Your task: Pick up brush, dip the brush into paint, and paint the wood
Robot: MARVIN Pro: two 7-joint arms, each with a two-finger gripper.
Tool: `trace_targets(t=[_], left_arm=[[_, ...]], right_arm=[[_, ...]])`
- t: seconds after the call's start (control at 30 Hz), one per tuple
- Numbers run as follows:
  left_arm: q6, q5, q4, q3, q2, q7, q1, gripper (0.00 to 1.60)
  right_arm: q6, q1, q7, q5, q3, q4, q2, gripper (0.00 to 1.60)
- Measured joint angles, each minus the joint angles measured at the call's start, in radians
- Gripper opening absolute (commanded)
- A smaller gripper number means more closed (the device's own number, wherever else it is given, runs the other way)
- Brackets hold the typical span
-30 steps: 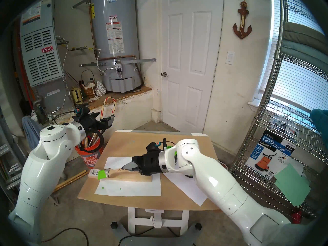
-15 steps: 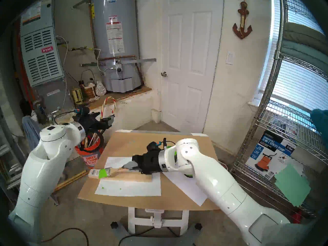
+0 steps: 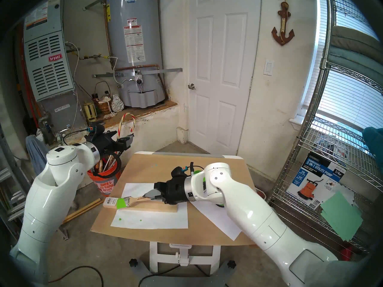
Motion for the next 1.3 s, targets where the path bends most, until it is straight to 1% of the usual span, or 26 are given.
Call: trace_targets(t=[0.4,1.07,1.3], left_arm=[[0.000,0.000,0.000,0.000,0.000,0.000,0.000,1.60],[0.000,0.000,0.000,0.000,0.000,0.000,0.000,1.60],[0.000,0.000,0.000,0.000,0.000,0.000,0.000,1.60]], right_arm=[[-0.008,0.000,0.002,-0.012,-0.001,0.010,-0.002,0.00],[-0.019,0.002,-0.004,-0.008,0.013,0.025,-0.005,0.00],[-0.019,0.002,-0.018,-0.005,0.016,0.023,-0.003,0.00]])
